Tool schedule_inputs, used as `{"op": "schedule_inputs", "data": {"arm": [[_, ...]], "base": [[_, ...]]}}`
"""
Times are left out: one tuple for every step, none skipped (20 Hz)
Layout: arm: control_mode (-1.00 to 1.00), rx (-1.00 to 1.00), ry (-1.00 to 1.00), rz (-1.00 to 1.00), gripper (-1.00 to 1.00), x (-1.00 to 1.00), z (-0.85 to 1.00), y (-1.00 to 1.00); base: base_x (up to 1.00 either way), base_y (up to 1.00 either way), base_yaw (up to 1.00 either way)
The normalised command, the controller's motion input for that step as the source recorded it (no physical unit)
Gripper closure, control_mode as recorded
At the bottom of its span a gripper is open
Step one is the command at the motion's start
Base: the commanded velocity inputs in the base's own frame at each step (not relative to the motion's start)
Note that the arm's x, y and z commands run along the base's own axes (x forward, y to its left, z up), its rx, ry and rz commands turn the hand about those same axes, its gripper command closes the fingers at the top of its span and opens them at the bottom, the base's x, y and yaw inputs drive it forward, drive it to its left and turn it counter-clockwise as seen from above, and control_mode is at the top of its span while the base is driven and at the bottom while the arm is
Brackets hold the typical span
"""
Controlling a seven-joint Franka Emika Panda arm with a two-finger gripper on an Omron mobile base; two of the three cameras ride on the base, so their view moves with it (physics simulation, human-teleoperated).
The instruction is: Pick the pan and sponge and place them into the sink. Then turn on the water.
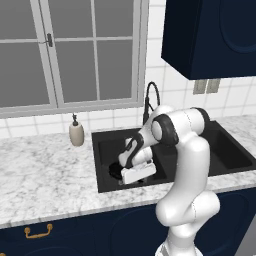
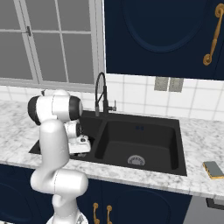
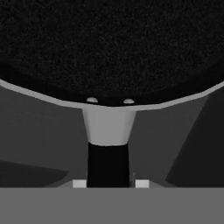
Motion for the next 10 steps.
{"op": "schedule_inputs", "data": {"arm": [[-1.00, 0.00, 0.00, 0.00, -1.00, 0.04, 0.72, 0.00], [-1.00, 0.00, 0.00, 0.00, -1.00, 0.06, 0.67, 0.00], [-1.00, 0.00, -0.02, 0.00, -1.00, 0.07, 0.51, 0.00], [-1.00, 0.00, -0.03, 0.00, -1.00, 0.06, 0.51, 0.00], [-1.00, 0.00, -0.05, 0.00, -1.00, 0.09, 0.64, 0.00], [-1.00, 0.00, -0.05, 0.00, -1.00, 0.10, 0.67, 0.00], [-1.00, 0.00, -0.05, 0.00, -1.00, 0.05, 0.66, 0.00], [-1.00, 0.00, -0.05, 0.00, -1.00, 0.00, 0.60, 0.00], [-1.00, 0.00, -0.06, 0.00, -1.00, 0.00, 0.65, 0.00], [-1.00, 0.00, -0.09, 0.00, -1.00, 0.00, 0.67, 0.00]], "base": [[0.00, 0.00, 0.00], [0.00, 0.00, 0.00], [0.00, 0.00, 0.00], [0.00, 0.00, 0.00], [0.00, 0.00, 0.00], [0.00, 0.00, 0.00], [0.00, 0.00, 0.00], [0.00, 0.00, 0.00], [0.00, 0.00, 0.00], [0.00, 0.00, 0.00]]}}
